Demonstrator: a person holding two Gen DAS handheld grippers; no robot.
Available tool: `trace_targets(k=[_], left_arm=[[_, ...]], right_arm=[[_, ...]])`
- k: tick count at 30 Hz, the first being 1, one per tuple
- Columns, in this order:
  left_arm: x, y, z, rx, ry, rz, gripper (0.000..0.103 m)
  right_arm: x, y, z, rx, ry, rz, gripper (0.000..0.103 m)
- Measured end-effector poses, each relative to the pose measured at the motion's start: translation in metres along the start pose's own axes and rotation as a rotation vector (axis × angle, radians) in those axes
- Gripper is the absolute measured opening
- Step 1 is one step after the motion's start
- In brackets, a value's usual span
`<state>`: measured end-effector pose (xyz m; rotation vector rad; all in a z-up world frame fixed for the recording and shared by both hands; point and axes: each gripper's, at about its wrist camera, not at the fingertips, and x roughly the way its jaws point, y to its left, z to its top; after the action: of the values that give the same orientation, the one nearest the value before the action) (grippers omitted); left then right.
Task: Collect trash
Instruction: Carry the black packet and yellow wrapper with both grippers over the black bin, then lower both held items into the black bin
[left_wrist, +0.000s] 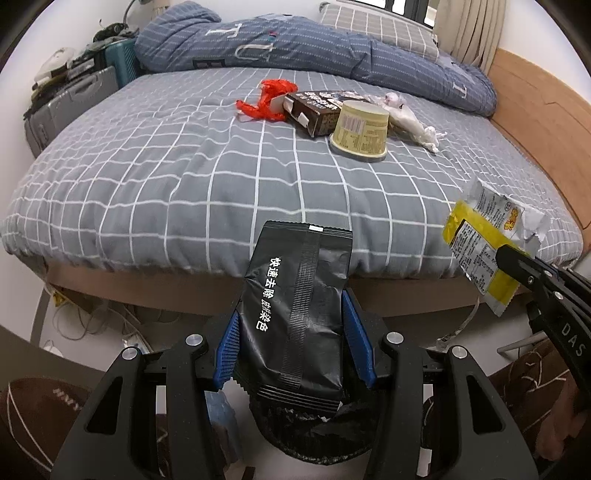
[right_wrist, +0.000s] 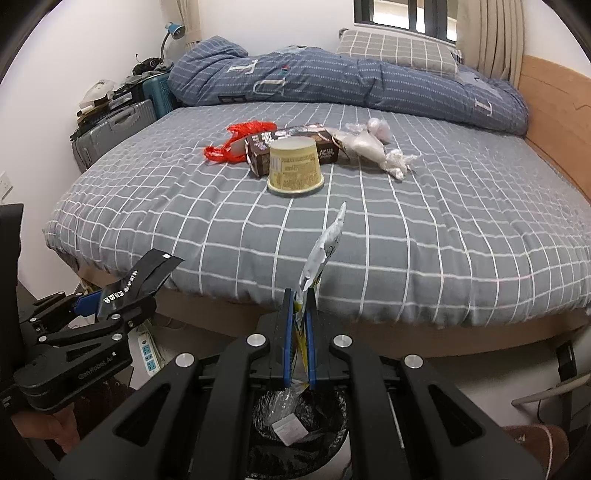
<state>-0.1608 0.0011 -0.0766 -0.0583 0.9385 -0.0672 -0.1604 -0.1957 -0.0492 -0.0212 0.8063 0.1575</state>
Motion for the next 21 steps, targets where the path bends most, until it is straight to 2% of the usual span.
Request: trace_targets(k=[9, 14, 21], left_arm=[[0.009, 0.009, -0.034, -0.01, 0.091, 0.005, 0.05], [0.032, 0.006, -0.041, 0.011, 0.135, 0.009, 0.05], [0.069, 0.005, -0.049, 0.03, 0.198, 0.011, 0.05]], right_arm=[[0.007, 0.008, -0.03, 0.006, 0.097, 0.032, 0.005], [0.033, 0.011, -0.046, 0.019, 0.205, 0.106, 0.005], [0.074, 0.016, -0.065, 0.023, 0.328, 0.119, 0.005]])
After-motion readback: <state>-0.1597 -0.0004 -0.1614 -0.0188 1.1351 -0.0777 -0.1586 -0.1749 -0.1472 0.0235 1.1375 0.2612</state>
